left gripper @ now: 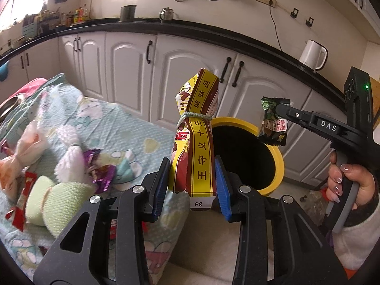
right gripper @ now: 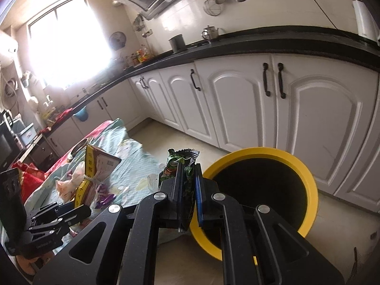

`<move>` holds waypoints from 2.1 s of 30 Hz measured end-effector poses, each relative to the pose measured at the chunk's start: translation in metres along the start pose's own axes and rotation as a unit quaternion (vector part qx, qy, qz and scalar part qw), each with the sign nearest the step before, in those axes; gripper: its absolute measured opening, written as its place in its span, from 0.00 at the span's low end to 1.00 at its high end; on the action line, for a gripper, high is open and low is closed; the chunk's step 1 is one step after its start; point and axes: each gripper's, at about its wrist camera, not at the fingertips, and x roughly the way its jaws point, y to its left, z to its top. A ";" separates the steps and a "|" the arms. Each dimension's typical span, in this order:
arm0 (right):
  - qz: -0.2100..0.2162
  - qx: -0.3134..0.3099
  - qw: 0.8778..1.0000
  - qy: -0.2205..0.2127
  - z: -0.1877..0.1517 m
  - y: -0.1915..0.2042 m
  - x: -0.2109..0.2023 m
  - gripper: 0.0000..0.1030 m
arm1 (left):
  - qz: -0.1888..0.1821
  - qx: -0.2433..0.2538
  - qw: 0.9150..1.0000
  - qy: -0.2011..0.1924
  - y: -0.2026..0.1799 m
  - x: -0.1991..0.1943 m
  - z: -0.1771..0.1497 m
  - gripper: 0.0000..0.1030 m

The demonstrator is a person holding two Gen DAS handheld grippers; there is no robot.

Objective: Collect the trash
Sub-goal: 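Carry the yellow packet and green wrapper in both tools toward the yellow bin, then open both tools to drop the packet and wrapper into the bin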

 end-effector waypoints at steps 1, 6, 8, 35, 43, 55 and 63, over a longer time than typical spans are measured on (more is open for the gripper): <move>-0.004 0.002 1.000 0.000 0.000 -0.003 0.000 0.09 | -0.003 0.000 1.000 0.002 -0.002 0.003 0.000 0.29; -0.023 0.017 1.000 0.000 -0.002 -0.018 0.002 0.09 | -0.022 -0.007 1.000 0.012 -0.015 0.023 0.004 0.29; -0.032 0.024 0.999 0.001 -0.004 -0.025 0.003 0.09 | -0.028 -0.006 0.999 0.017 -0.020 0.030 0.005 0.29; -0.102 0.079 0.992 0.010 -0.017 -0.090 0.012 0.09 | -0.056 0.020 0.993 0.100 -0.072 0.120 -0.008 0.29; -0.112 0.091 0.989 0.025 -0.024 -0.103 0.024 0.09 | -0.058 0.028 0.991 0.116 -0.079 0.137 -0.010 0.29; -0.113 0.105 0.988 0.031 -0.028 -0.112 0.029 0.10 | -0.052 0.035 0.991 0.122 -0.081 0.152 -0.008 0.28; -0.115 0.114 0.986 0.027 -0.029 -0.115 0.026 0.30 | -0.042 0.018 0.992 0.115 -0.071 0.149 -0.005 0.46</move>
